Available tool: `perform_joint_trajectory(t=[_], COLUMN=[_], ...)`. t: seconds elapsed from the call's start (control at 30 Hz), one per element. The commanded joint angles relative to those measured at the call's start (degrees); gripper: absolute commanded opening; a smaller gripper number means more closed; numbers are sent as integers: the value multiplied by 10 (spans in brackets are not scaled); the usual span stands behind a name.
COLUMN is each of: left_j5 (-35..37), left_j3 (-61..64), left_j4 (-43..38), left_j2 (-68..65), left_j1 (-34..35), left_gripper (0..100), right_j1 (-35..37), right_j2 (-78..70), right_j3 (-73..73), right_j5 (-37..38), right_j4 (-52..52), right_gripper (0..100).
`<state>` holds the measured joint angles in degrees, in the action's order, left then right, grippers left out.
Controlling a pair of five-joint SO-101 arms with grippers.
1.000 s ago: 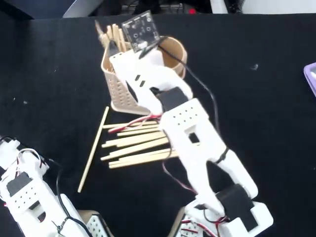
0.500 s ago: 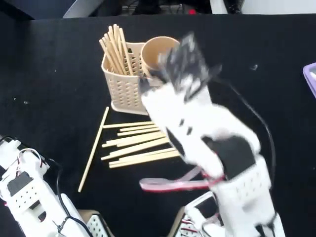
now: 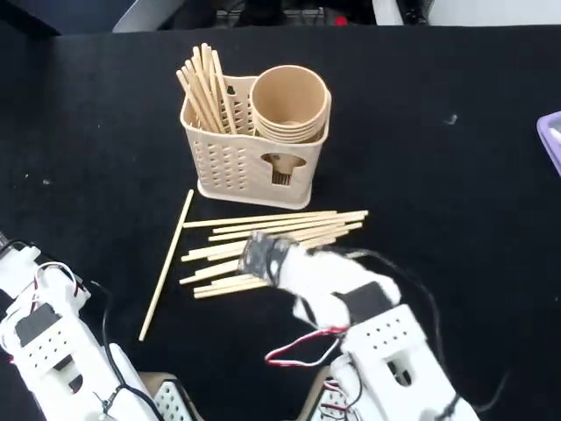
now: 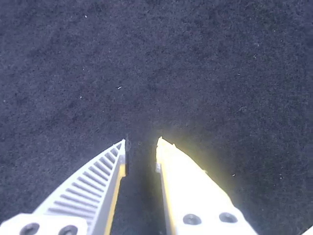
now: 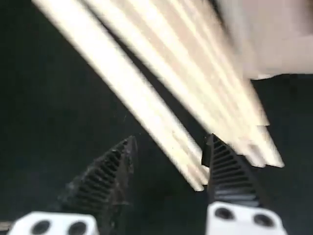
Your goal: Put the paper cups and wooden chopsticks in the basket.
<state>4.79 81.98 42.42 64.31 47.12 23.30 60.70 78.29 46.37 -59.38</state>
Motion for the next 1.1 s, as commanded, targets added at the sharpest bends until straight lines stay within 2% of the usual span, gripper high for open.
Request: perform_joint_trajectory(t=[0.0,0.33,0.77,0.83,0.97,1.07], left_j5=[1,1,0,0,0,0], left_j3=[-18,-14,-13,-13,-13,-13], left_j4=[-6,-6,-6,-6,-6,-6], left_j2=[4,8,8,9,9,9], left_j1=[-7,-3,-2,-2,-2,-2], left_gripper=[116,116,116,116,116,116], right_j1=[-6,-7,-5,-4,-7,-17], right_j2=[-54,-305,-433,-446,-446,-420], right_j3=[-9,-170,-209,-209,-211,-211], right_j5=[30,62,154,164,163,163], right_j4=[28,29,29,29,25,10], right_gripper=[220,219,214,167,5,11])
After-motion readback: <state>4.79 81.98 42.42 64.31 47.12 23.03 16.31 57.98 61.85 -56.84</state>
